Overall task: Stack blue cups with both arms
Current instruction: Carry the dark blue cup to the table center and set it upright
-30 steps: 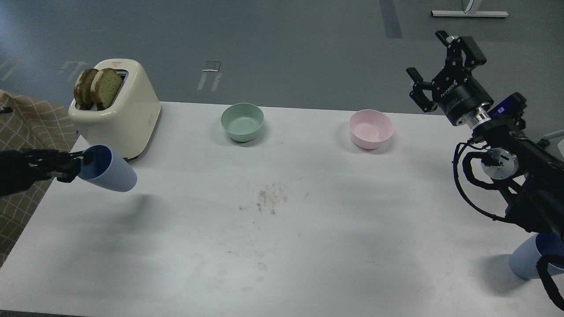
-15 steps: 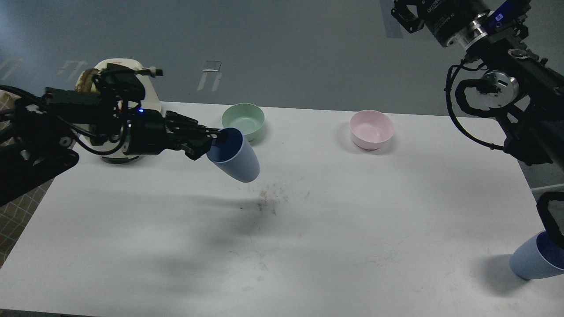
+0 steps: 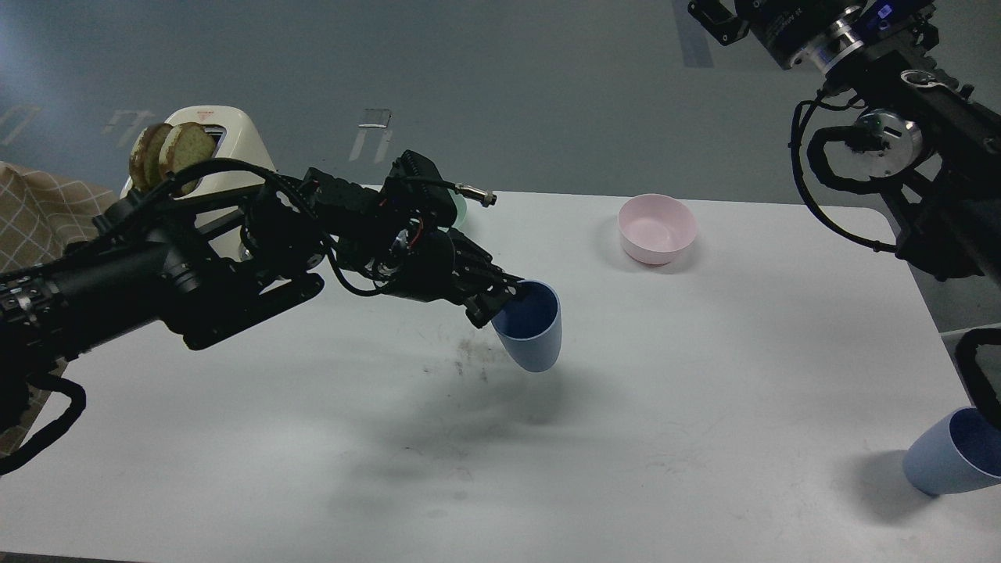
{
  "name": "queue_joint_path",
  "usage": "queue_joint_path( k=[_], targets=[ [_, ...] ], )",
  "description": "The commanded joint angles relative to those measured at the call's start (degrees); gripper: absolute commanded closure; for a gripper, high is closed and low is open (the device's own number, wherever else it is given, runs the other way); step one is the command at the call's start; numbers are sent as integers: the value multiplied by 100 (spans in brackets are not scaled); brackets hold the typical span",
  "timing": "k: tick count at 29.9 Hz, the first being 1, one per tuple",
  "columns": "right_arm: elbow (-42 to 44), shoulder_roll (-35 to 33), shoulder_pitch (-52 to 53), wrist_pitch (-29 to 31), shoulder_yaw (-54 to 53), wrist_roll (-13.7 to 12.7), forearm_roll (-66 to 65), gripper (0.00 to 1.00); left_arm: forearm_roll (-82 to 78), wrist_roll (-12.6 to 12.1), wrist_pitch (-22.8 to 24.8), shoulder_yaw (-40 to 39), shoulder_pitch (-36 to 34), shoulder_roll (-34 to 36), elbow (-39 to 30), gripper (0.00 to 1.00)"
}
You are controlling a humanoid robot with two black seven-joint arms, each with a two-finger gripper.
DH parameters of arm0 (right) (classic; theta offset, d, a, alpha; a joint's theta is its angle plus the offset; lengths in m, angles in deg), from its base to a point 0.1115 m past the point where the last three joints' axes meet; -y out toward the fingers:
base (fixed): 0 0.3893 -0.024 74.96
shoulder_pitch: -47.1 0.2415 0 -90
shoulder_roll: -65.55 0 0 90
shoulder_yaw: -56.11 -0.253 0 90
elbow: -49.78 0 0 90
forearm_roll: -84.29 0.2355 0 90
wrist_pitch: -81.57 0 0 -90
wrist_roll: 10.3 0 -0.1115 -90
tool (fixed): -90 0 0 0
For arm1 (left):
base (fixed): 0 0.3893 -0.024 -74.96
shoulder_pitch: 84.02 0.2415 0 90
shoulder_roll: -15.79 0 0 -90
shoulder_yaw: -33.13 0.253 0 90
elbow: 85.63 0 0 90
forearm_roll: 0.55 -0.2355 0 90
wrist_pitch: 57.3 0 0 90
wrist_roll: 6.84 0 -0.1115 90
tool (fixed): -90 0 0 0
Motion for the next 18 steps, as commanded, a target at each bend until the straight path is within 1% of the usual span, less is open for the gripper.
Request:
queue_joint_path(
  k=[1, 4, 9, 16, 18],
  targets=[
    [-9, -7, -18, 0, -1, 0, 0, 0, -163, 0, 1, 236, -73, -206, 255, 100],
    [-1, 10, -62, 0, -1, 0, 0, 0, -190, 0, 1, 324, -126, -311, 413, 100],
    [0, 54, -106, 0, 17, 0, 0, 0, -199, 0, 1, 508, -319, -373, 466, 100],
    [-9, 46, -115, 0, 70, 0, 0, 0, -172, 0, 10, 526, -266, -373, 475, 100],
    [-9, 37, -124, 0, 79, 0, 9, 0, -155, 0, 19, 526, -258, -373, 475, 96]
  ],
)
